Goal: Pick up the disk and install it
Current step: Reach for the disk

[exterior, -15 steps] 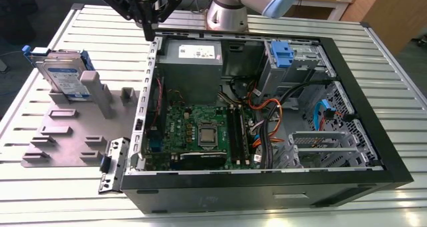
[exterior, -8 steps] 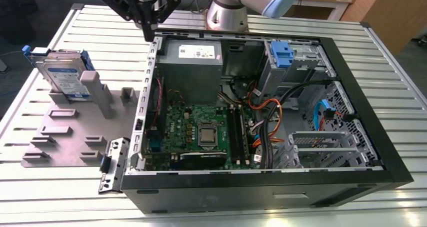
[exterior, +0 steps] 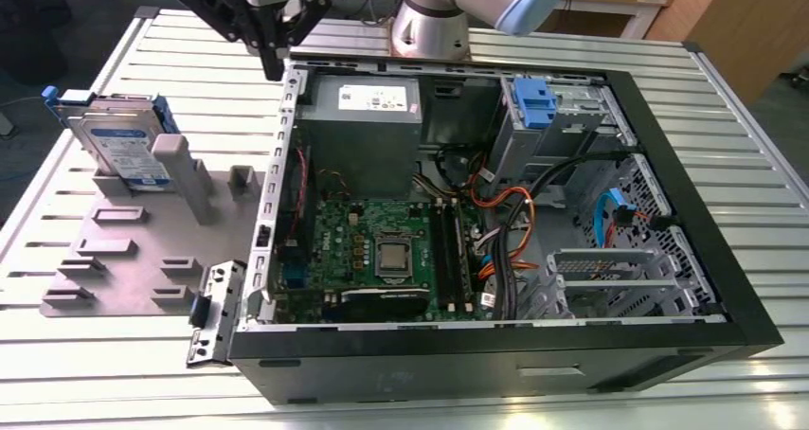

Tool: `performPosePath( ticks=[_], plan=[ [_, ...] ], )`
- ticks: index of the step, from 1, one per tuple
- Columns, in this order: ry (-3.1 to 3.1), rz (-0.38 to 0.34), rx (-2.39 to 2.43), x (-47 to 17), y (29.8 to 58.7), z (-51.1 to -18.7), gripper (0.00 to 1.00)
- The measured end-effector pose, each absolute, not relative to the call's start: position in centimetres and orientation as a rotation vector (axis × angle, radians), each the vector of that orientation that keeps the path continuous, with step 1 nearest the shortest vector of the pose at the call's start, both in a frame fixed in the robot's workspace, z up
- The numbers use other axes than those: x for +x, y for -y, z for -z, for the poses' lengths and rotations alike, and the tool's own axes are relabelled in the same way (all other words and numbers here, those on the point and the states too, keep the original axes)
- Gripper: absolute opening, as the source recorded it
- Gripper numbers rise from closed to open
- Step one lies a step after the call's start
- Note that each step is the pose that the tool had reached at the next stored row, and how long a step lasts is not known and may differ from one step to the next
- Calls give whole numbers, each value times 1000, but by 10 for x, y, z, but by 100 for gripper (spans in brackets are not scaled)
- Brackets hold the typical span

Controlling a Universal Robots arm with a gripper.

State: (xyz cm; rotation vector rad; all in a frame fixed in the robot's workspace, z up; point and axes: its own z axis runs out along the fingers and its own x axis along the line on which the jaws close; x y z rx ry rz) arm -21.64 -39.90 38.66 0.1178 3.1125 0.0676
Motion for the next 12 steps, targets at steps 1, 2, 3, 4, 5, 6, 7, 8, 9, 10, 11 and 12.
performPosePath(
  ticks=[1, 2, 3, 4, 5, 6, 7, 8, 9, 10, 11, 12],
  plan=[
    [-3113, -68, 118, -218, 399, -386, 11],
    [-3112, -68, 118, -220, 399, -386, 11],
    [-3112, -68, 118, -221, 399, -386, 11],
    [-3112, -68, 118, -223, 399, -385, 11],
    [-3112, -68, 118, -224, 399, -385, 11],
    [-3113, -68, 118, -226, 399, -385, 11],
    [-3113, -68, 118, -227, 399, -385, 11],
    [-3113, -68, 118, -229, 399, -384, 11],
    [-3113, -68, 118, -231, 399, -384, 11],
    [-3113, -68, 118, -232, 399, -384, 11],
    [-3113, -68, 118, -234, 399, -384, 11],
    [-3112, -68, 118, -236, 399, -383, 11]
  ],
)
